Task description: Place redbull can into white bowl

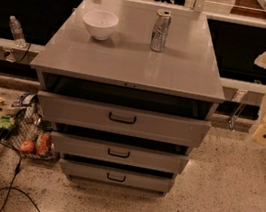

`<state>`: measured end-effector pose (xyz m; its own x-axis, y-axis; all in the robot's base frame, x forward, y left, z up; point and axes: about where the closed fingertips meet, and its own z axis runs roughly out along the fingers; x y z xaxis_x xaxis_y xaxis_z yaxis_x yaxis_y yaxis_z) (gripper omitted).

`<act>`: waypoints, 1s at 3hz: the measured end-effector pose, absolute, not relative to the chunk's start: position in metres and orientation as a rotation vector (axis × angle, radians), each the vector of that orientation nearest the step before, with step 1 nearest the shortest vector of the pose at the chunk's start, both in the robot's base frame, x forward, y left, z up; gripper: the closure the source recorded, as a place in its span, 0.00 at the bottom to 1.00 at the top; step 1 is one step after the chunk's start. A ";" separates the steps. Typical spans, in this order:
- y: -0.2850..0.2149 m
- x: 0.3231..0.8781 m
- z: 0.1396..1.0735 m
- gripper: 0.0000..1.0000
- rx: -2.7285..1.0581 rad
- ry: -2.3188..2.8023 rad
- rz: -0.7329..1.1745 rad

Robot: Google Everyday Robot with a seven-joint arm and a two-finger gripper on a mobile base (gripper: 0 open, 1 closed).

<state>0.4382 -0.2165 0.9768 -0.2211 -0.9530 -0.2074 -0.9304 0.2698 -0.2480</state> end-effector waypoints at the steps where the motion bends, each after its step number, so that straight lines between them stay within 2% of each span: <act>1: -0.216 0.438 0.977 0.00 -1.723 2.230 -0.101; 2: -0.214 0.473 0.976 0.00 -1.596 2.217 -0.022; 3: -0.216 0.533 0.975 0.00 -1.361 2.167 0.115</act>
Offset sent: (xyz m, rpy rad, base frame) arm 0.1003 0.0027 -0.0018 0.3014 -0.0777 -0.1551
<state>0.5327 -0.2165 0.9751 -0.3183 -0.8008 -0.5073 -0.8500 0.4780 -0.2213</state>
